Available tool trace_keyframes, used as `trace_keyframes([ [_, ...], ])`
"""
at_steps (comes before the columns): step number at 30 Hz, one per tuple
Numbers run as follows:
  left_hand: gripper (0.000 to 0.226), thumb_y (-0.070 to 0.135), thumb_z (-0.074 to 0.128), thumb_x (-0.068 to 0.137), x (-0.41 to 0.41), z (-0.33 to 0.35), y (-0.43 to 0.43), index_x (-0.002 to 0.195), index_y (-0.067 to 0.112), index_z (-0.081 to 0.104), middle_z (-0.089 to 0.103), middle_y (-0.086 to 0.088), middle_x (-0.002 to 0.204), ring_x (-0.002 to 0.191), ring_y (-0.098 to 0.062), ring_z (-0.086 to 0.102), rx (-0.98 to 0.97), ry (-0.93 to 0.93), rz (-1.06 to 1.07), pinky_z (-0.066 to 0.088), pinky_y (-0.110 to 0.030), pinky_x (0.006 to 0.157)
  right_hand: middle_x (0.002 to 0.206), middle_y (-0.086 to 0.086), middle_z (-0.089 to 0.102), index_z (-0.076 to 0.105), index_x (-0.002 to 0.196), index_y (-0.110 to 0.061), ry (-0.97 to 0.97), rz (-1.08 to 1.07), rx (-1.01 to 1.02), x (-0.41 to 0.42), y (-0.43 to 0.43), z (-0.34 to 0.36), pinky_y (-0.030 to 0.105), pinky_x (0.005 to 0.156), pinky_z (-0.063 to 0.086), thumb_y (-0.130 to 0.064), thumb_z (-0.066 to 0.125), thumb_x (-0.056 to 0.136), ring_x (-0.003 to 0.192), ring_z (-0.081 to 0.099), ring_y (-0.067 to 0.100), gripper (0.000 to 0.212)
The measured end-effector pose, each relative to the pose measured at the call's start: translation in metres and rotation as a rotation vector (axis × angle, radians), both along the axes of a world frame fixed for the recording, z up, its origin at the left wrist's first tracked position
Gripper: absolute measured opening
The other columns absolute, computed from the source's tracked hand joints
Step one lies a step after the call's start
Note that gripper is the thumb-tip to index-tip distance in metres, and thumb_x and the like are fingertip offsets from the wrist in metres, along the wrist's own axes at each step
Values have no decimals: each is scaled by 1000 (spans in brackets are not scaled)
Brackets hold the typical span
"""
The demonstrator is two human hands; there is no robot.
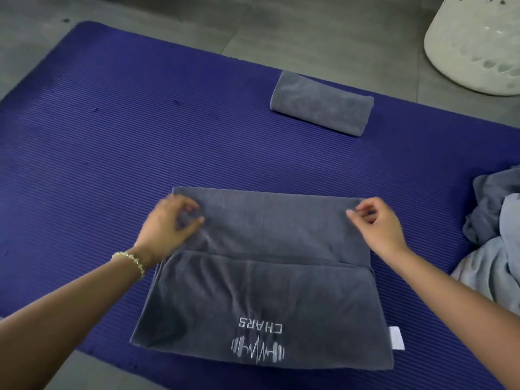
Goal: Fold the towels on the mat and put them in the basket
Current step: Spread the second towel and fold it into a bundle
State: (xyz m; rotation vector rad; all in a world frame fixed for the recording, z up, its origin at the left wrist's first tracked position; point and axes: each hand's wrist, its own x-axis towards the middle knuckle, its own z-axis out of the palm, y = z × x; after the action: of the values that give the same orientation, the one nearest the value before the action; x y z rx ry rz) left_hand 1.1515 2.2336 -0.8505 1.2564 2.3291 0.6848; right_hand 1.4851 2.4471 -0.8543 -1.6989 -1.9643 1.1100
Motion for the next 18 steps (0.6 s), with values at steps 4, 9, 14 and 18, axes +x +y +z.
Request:
trace_keyframes([
  [4, 25, 52, 71, 76, 18, 7, -16, 86, 33, 57, 59, 17, 89, 85, -1, 55, -414, -49, -394, 48, -24, 83, 84, -9, 65, 66, 88, -27, -95, 466, -273, 19, -34, -1, 25, 71, 49, -43, 73, 77, 74, 57, 9, 20],
  [9, 20, 42, 79, 73, -3, 28, -24, 75, 30, 62, 66, 14, 73, 69, 1, 62, -691, -234, -328, 42, -9, 62, 83, -5, 61, 65, 78, -21, -243, 627, -354, 40, -34, 10, 19, 67, 44, -39, 81, 71, 74, 55, 8, 25],
  [14, 38, 35, 75, 80, -27, 60, -50, 112, 15, 70, 70, -3, 116, 110, -16, 65, -644, -978, -108, 53, -24, 92, 84, 4, 70, 63, 76, -12, 51, 518, -722, 54, -27, 37, 21, 70, 51, -41, 88, 57, 80, 67, 16, 43],
  [18, 68, 56, 81, 62, -25, 63, -47, 115, 16, 69, 68, -9, 120, 112, -24, 64, -351, -1219, 45, 57, -30, 82, 84, 5, 72, 63, 78, -18, 334, 275, -775, 44, -12, 53, 22, 61, 55, -46, 96, 30, 73, 69, 15, 64],
])
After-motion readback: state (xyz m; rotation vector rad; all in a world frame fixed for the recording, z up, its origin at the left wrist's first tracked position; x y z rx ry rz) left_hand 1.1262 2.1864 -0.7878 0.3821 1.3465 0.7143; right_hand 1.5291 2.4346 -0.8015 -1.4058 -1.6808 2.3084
